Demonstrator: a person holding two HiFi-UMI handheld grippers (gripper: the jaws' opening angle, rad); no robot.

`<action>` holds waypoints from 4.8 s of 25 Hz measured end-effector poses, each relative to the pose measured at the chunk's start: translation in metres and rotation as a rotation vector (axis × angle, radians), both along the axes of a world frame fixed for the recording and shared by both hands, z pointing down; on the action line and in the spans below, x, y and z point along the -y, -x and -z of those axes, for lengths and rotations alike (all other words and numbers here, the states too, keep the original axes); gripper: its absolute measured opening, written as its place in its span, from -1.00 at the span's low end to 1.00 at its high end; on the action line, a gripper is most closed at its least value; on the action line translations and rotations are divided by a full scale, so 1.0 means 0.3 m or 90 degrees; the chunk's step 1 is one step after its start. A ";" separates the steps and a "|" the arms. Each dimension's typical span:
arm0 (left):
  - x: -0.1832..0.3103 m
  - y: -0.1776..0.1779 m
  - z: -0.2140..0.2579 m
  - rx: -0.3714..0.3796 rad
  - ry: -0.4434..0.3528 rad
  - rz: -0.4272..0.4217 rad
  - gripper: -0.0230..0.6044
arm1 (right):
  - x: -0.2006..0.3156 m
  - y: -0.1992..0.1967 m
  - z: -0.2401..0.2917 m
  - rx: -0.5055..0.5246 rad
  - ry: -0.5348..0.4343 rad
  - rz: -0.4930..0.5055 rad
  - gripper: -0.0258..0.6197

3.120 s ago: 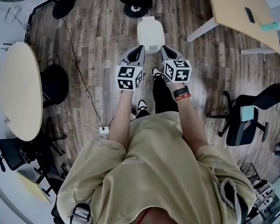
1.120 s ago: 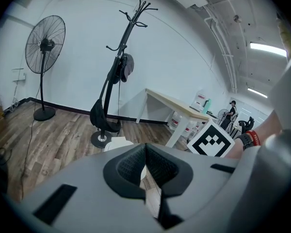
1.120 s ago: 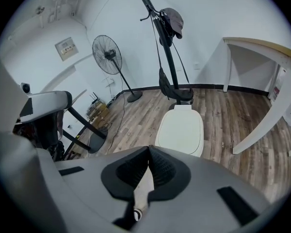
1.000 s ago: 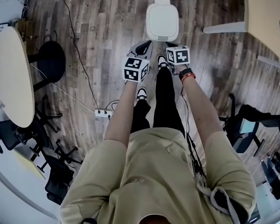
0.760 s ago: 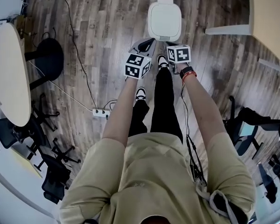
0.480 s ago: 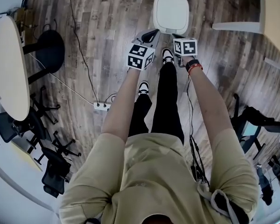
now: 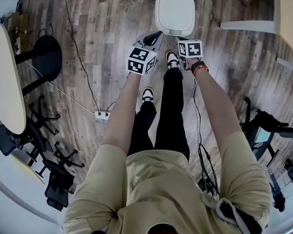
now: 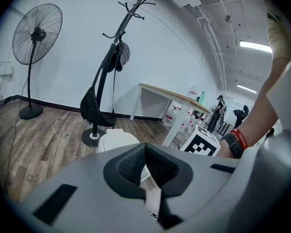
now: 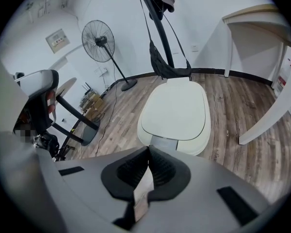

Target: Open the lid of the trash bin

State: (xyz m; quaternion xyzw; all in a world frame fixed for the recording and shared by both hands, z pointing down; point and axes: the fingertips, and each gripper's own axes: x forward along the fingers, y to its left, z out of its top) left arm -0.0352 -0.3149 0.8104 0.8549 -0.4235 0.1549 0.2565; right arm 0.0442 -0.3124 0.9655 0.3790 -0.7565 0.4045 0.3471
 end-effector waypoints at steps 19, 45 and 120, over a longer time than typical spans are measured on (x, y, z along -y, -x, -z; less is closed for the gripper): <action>0.032 -0.049 -0.203 0.006 0.002 -0.024 -0.85 | 0.085 -0.019 -0.230 -0.012 0.001 0.006 -0.92; -0.010 -0.011 -0.305 0.038 0.043 -0.014 -0.85 | 0.074 -0.019 -0.277 -0.040 0.022 0.065 -0.88; -0.718 0.158 1.529 0.030 -0.201 0.079 -0.85 | -0.667 -0.081 1.970 0.056 -0.487 -0.135 -0.88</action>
